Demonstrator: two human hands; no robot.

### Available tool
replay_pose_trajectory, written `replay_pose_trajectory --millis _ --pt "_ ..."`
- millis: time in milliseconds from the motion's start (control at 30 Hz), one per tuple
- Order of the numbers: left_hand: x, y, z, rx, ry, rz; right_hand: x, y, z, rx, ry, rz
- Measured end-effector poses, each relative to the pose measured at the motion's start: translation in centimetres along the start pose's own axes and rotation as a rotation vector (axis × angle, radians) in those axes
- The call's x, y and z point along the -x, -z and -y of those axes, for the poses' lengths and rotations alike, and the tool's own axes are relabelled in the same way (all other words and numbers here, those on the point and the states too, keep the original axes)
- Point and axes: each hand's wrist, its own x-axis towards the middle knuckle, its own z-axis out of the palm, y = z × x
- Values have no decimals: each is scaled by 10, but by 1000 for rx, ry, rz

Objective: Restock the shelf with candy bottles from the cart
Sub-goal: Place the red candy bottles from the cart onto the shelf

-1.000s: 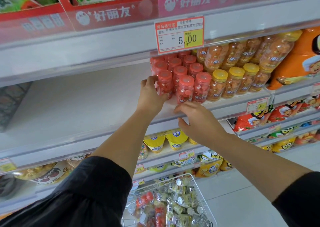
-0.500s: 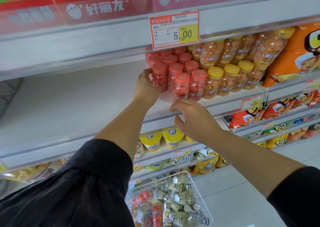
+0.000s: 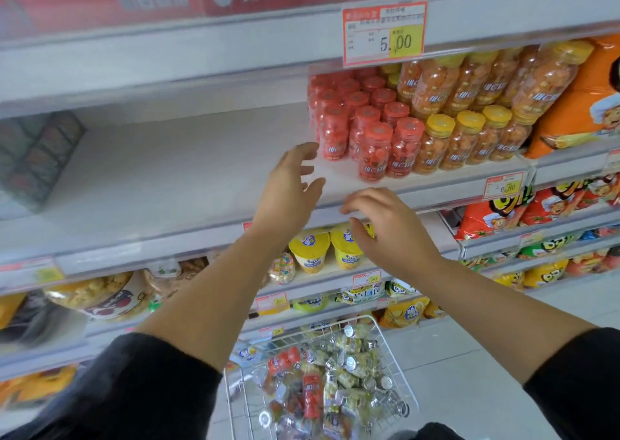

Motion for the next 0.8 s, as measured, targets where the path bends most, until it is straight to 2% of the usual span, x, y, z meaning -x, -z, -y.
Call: replay_pose_trajectory --millis 100,167,300,400,500,667,800 --pt "66 27 16 -21 -74 41 27 -27 15 -45 -44 45" --pt "108 44 38 -94 -55 66 54 -54 23 -83 -120 145" --pt "182 59 106 -165 169 184 110 -108 33 -75 -292 466" --pt "232 53 154 -206 319 328 148 -146 38 -44 -411 682" --pt "270 37 187 -332 393 531 184 -179 38 -37 -470 851" --pt "316 -8 233 -535 384 932 226 -230 26 15 -457 1072" --pt "331 -55 266 -833 236 1098 250 -278 3 113 -319 1229"
